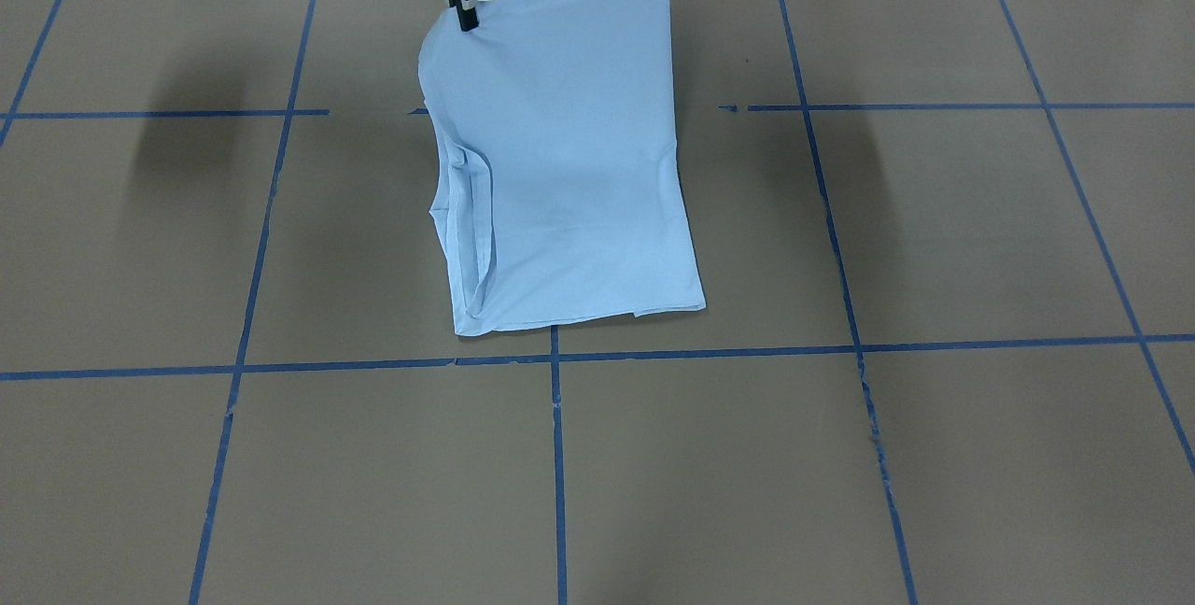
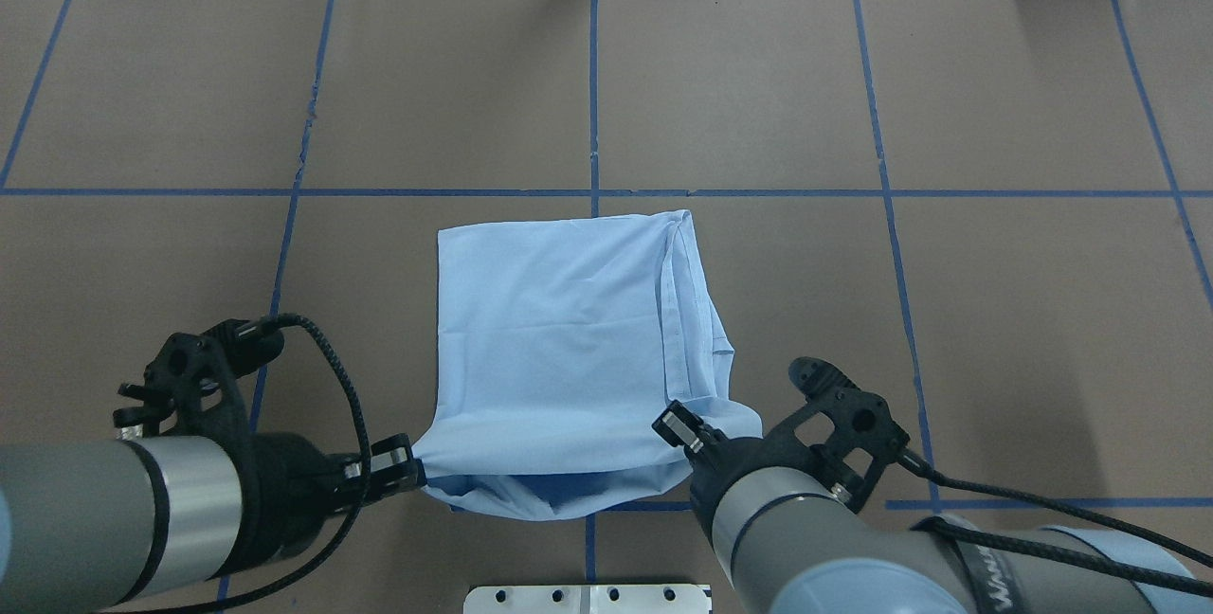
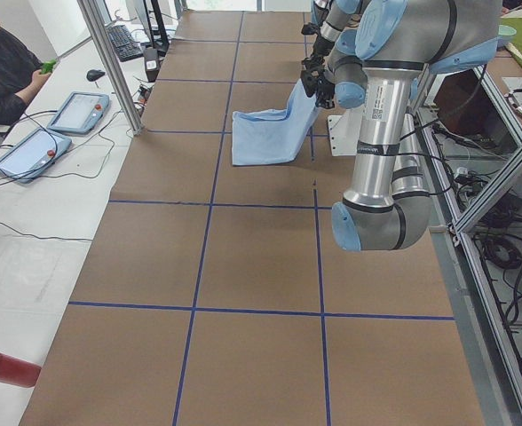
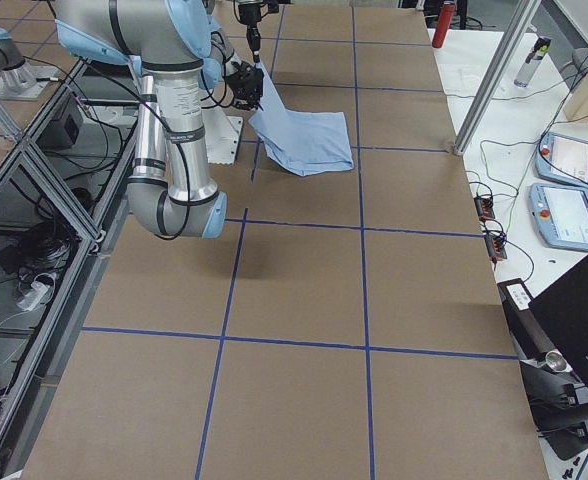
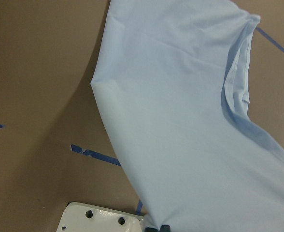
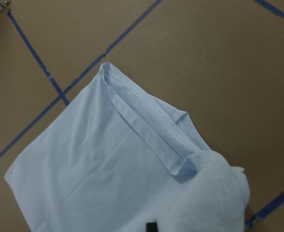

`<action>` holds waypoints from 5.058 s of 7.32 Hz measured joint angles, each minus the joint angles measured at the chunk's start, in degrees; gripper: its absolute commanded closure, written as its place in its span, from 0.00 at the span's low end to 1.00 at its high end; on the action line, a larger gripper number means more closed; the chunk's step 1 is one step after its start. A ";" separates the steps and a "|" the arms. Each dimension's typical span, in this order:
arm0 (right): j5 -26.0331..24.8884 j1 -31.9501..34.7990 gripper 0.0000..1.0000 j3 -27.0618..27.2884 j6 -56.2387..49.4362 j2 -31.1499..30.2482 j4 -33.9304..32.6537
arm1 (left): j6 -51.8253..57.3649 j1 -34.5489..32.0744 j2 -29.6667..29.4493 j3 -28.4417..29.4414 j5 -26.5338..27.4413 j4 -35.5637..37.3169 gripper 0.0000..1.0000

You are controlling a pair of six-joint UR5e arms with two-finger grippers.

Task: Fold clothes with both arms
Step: 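Lift the near edge with both grippers and fold it farther from the robot, then lay the folded edge down near the far edge with both grippers, then raise the right gripper off the shirt while the left gripper holds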

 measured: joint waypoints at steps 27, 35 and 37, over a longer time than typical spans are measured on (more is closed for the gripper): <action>7.10 18.47 0.00 -48.16 -48.11 12.90 29.69 | 29.71 -22.25 -13.98 46.22 -5.15 -23.62 0.00; 17.86 29.77 0.03 -52.79 -54.06 14.20 36.88 | 29.62 -22.25 -13.53 46.20 -5.16 -23.95 0.00; 15.41 26.60 0.54 -50.91 -50.45 14.28 35.02 | 29.67 -22.22 -13.23 46.19 -5.16 -24.45 0.00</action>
